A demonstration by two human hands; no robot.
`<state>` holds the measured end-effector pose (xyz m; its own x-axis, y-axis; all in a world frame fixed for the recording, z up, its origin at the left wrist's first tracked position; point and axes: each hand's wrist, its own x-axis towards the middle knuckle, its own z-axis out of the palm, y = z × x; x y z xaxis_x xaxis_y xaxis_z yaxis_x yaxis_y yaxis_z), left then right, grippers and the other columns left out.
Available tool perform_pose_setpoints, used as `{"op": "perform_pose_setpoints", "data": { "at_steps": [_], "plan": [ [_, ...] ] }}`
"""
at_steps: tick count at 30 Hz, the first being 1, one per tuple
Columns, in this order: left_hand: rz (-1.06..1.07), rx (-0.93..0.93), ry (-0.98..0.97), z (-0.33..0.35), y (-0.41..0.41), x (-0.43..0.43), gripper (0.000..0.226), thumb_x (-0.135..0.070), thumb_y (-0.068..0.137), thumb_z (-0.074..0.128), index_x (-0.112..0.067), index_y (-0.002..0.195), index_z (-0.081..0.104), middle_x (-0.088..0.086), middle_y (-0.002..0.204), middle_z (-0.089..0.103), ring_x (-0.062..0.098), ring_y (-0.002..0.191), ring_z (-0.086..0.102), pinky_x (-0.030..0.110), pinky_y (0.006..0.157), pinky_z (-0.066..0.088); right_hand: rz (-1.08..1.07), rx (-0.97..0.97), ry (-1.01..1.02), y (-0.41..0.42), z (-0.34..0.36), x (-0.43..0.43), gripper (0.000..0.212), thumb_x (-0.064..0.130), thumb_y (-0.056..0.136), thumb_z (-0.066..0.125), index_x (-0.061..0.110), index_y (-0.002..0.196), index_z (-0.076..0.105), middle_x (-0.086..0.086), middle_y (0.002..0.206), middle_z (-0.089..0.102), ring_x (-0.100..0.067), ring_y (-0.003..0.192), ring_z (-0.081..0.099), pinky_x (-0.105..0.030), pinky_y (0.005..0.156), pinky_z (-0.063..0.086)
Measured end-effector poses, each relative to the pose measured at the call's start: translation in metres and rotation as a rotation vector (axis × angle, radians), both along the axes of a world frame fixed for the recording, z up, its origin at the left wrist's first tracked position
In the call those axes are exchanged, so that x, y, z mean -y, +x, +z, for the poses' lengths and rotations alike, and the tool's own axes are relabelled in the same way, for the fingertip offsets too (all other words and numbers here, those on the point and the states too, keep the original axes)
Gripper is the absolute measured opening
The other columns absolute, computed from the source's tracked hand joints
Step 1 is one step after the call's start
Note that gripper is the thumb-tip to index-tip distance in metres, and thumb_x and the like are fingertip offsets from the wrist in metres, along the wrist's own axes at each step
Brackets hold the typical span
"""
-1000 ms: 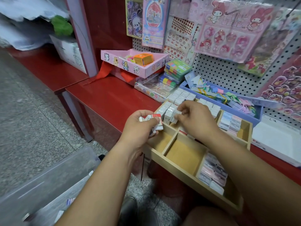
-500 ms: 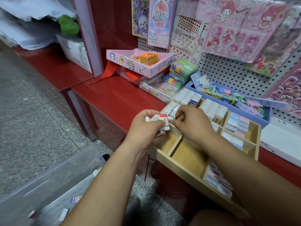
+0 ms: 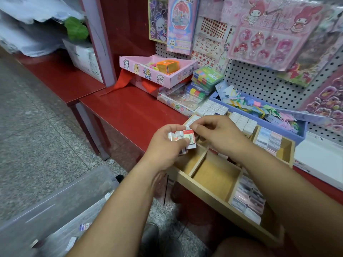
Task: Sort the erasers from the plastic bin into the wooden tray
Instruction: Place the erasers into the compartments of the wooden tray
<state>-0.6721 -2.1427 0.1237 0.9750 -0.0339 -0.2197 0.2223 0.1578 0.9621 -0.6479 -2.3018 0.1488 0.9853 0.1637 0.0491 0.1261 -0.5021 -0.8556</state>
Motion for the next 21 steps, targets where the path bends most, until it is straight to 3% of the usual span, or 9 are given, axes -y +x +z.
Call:
{"op": "perform_pose_setpoints", "data": {
  "at_steps": [2, 5, 8, 12, 17, 21],
  "plan": [
    [0.039, 0.009, 0.049, -0.003, 0.001, -0.001, 0.026, 0.011, 0.088, 0.066, -0.01, 0.103, 0.065, 0.014, 0.094, 0.071, 0.017, 0.072, 0.066, 0.03, 0.066, 0.057, -0.02, -0.014, -0.045, 0.003, -0.004, 0.005, 0.012, 0.019, 0.097, 0.067, 0.02, 0.088, 0.075, 0.008, 0.072, 0.072, -0.002, 0.061, 0.062, -0.017, 0.058, 0.047],
    [0.174, 0.02, 0.127, -0.005, 0.005, -0.006, 0.025, 0.006, 0.089, 0.067, -0.016, 0.099, 0.066, 0.012, 0.098, 0.073, 0.019, 0.078, 0.066, 0.035, 0.073, 0.056, -0.07, 0.058, -0.326, 0.009, -0.014, 0.013, 0.006, 0.019, 0.091, 0.072, 0.024, 0.089, 0.074, 0.01, 0.074, 0.07, -0.005, 0.068, 0.064, -0.024, 0.064, 0.048],
    [0.282, -0.006, 0.066, -0.005, 0.007, -0.01, 0.023, 0.003, 0.09, 0.068, -0.015, 0.105, 0.066, 0.012, 0.1, 0.072, 0.02, 0.078, 0.067, 0.035, 0.073, 0.058, -0.037, 0.056, -0.494, 0.01, -0.022, 0.01, 0.007, 0.031, 0.087, 0.077, 0.025, 0.091, 0.076, 0.011, 0.074, 0.069, -0.007, 0.073, 0.063, -0.029, 0.07, 0.052],
    [0.329, -0.032, 0.007, -0.005, 0.007, -0.013, 0.024, 0.003, 0.09, 0.068, -0.015, 0.106, 0.066, 0.01, 0.096, 0.073, 0.02, 0.075, 0.068, 0.043, 0.08, 0.06, -0.096, 0.097, -0.525, 0.015, -0.031, 0.001, 0.016, 0.04, 0.086, 0.076, 0.027, 0.096, 0.075, 0.011, 0.076, 0.068, -0.011, 0.079, 0.063, -0.033, 0.075, 0.054],
    [0.283, 0.004, 0.072, -0.004, 0.007, -0.013, 0.024, 0.003, 0.09, 0.067, -0.014, 0.107, 0.066, 0.007, 0.092, 0.071, 0.015, 0.07, 0.065, 0.03, 0.068, 0.057, -0.13, 0.122, -0.549, 0.021, -0.034, -0.008, 0.011, 0.037, 0.088, 0.074, 0.027, 0.089, 0.073, 0.011, 0.075, 0.066, -0.016, 0.083, 0.064, -0.035, 0.074, 0.054],
    [0.283, 0.011, 0.081, -0.005, 0.007, -0.013, 0.024, 0.004, 0.089, 0.067, -0.015, 0.104, 0.066, 0.009, 0.092, 0.072, 0.019, 0.074, 0.065, 0.038, 0.077, 0.058, -0.181, 0.123, -0.605, 0.023, -0.034, -0.017, 0.011, 0.036, 0.089, 0.071, 0.025, 0.087, 0.072, 0.007, 0.083, 0.069, -0.02, 0.088, 0.065, -0.036, 0.075, 0.055]
  ]
}}
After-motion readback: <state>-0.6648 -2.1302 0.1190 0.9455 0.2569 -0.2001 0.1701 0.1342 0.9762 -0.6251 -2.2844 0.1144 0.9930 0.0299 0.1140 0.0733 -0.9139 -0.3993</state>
